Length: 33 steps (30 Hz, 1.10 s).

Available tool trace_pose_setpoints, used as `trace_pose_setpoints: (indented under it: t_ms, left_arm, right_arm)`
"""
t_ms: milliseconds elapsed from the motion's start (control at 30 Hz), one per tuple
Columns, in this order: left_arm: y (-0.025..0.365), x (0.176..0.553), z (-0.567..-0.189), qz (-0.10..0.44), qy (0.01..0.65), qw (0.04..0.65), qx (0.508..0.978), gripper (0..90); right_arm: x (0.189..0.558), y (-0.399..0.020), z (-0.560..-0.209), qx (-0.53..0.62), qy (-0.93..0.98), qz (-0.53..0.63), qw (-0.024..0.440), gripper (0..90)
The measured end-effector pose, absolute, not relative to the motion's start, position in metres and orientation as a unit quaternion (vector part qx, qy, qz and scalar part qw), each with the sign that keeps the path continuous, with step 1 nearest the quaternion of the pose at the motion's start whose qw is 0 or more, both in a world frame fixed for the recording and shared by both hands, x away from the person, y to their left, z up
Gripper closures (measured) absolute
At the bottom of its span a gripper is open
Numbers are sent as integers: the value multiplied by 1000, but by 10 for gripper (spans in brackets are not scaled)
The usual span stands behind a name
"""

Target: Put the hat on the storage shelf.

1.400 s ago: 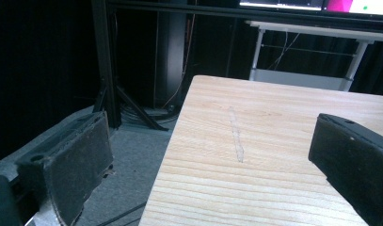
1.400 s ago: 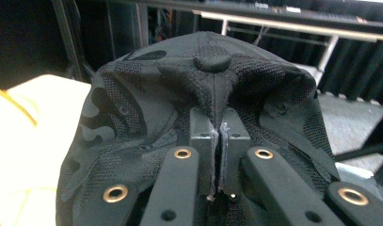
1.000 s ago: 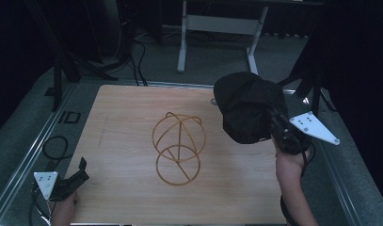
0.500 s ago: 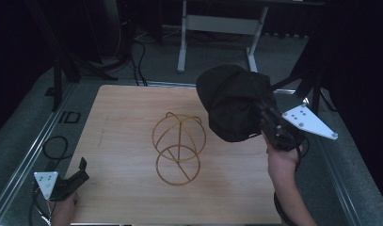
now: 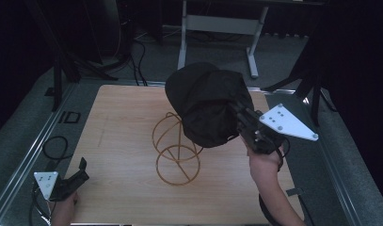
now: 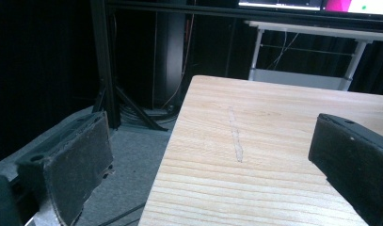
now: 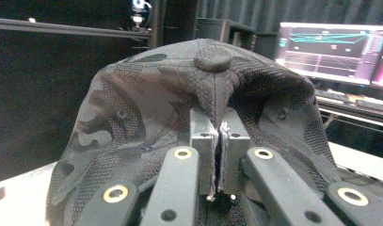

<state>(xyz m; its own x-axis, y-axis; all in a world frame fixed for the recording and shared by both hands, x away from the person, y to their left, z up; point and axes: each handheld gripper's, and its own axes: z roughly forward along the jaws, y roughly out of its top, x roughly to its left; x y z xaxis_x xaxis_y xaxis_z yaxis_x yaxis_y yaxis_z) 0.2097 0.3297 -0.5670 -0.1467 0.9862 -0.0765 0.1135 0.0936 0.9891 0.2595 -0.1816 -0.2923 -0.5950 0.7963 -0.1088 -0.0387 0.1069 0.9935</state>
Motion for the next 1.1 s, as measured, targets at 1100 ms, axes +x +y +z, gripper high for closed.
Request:
trace_pose_setpoints:
  t_ms: [1100]
  left_arm:
    - [330,210,-567,479,583,456,471,5]
  right_arm:
    - [268,-116,-339,262,721,581,271,869]
